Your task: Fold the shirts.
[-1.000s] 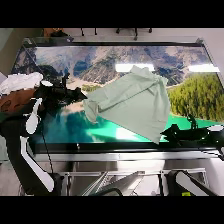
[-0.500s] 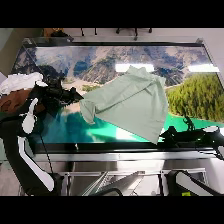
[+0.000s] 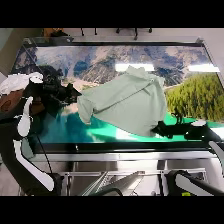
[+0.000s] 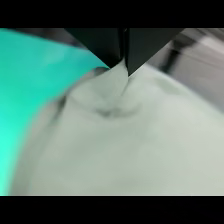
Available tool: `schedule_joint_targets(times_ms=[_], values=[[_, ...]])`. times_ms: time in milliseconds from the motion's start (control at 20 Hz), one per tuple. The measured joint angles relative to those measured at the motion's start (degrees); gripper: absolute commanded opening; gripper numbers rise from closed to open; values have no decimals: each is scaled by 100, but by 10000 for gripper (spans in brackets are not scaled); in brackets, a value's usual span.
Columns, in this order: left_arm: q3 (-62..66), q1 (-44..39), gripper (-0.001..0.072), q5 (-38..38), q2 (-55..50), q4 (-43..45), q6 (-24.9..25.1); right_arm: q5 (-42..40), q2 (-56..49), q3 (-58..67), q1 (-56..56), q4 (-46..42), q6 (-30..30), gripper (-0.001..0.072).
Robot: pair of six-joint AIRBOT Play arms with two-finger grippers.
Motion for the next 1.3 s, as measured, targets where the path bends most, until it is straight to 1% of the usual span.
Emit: schedule_joint_targets(times_ms=[50,250,350,450,550,700,850,950,1050,1150,1300], values=[[0,52,12,-24,262,-4,0,240,144,354,-87,101,-57,16],[0,378,12,-256,1672,-262,-20,588,645,2444,-944,564,-166,16],[0,579,12,-345,2487,-546,-66,658,748,3536,-1488,876,-175,17],[0,857,12,-321,3519,-841,-157,793,796,4566,-1996,1333,-197,17],[2,1209,12,-190,4557,-988,-216,817,817,5372,-2297,1725,-208,17],[7,1989,11,155,6041,-986,-269,800,826,6352,-2496,2208,-219,17],[11,2691,12,479,6988,-782,-302,769,826,6942,-2568,2415,-326,16],[7,2800,12,494,7117,-671,-302,881,765,7093,-2570,2446,-365,16],[4,2614,12,339,6889,-603,-256,1102,592,7014,-2363,2363,-450,16],[-44,2142,11,166,6404,-459,-175,1213,374,6590,-1884,2184,-577,16],[-356,1121,12,334,5399,223,-85,920,-114,5549,-769,1366,-774,15]])
